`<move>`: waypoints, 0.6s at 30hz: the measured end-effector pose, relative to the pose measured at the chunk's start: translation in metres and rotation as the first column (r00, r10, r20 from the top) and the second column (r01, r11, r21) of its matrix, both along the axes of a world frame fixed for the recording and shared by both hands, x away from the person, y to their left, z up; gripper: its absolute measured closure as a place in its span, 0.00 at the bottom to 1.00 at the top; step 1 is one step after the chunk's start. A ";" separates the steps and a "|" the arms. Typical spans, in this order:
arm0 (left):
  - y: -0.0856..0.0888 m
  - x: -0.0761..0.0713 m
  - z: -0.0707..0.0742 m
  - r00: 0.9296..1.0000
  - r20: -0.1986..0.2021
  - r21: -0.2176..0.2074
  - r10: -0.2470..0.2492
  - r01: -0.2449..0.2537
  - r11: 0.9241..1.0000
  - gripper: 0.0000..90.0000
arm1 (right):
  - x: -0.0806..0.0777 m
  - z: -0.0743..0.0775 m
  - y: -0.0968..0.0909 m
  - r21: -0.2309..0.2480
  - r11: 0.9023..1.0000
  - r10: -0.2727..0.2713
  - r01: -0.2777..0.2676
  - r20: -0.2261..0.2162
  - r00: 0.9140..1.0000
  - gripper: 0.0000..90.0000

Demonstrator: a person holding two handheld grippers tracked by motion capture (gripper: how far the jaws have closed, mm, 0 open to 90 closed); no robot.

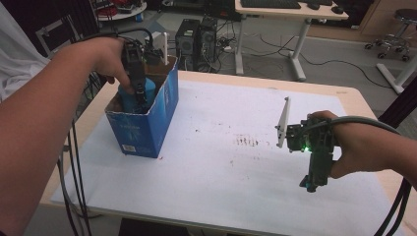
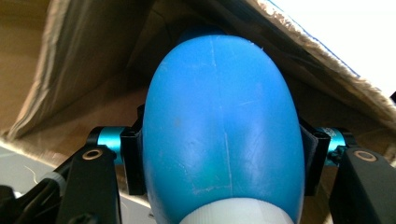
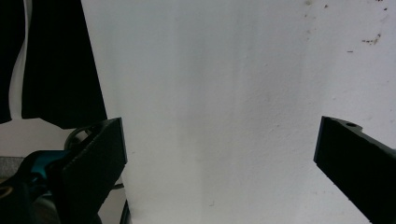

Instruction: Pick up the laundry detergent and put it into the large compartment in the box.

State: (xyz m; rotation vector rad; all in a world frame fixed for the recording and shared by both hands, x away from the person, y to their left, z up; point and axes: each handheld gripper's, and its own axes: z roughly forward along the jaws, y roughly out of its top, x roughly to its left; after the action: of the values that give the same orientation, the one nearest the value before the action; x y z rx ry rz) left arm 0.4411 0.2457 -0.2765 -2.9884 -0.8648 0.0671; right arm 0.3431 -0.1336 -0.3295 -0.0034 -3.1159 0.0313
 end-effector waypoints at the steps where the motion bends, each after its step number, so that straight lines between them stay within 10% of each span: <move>1: 0.000 0.000 -0.002 1.000 -0.001 0.001 -0.010 0.010 1.000 0.41 | 0.000 0.000 0.000 -0.004 1.000 0.001 -0.001 -0.001 1.000 0.02; 18: -0.001 0.003 -0.018 0.999 0.009 -0.001 -0.052 0.052 0.999 0.41 | 0.002 -0.001 0.002 0.007 1.000 -0.004 0.004 0.000 1.000 0.02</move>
State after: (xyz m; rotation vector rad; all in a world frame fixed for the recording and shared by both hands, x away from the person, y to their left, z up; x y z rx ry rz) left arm 0.4443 0.2446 -0.2946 -3.0124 -0.7881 0.0527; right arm 0.3453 -0.1317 -0.3305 -0.0094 -3.1164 0.0210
